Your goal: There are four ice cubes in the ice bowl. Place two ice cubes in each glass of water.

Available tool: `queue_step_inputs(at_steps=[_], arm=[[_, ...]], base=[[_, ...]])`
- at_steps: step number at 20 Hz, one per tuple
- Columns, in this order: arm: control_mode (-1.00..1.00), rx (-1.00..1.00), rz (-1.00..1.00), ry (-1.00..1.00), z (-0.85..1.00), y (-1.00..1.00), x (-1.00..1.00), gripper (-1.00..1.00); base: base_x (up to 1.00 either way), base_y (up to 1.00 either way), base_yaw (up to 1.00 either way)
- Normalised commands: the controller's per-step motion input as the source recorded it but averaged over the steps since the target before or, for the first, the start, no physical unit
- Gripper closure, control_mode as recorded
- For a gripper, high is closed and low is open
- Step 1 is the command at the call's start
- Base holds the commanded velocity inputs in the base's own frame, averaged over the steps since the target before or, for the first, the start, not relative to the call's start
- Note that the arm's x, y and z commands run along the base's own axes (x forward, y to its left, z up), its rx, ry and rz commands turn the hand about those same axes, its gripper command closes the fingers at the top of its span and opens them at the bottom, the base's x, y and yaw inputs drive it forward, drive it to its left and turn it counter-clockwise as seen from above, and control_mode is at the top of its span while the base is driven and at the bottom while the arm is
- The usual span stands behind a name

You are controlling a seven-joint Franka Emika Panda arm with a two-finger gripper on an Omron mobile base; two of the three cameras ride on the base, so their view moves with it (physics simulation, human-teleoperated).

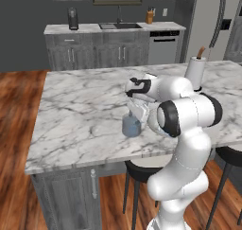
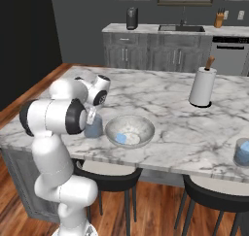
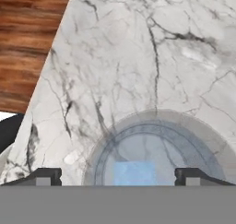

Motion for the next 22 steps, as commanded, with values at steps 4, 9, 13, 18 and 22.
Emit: queue_step_inputs(at_steps=[4, 9, 13, 18, 22], arm=[[-1.0, 0.01, 0.04, -0.2, 0.25, -0.19, 0.01, -1.0], [-1.0, 0.04, 0.09, -0.2, 0.96, -0.22, 0.0, -1.0], [-1.0, 0.01, 0.1, -0.17, 0.83, -0.24, -0.08, -1.0], [-1.0, 0.0, 0.02, -0.03, 0.38, -0.5, -0.42, -1.0], [-1.0, -0.02, 0.03, 0.04, 0.07, -0.66, -0.64, -1.0]], base=[[0.0, 0.0, 0.0], [0.0, 0.0, 0.0], [0.0, 0.0, 0.0], [0.0, 0.0, 0.0], [0.0, 0.0, 0.0]])
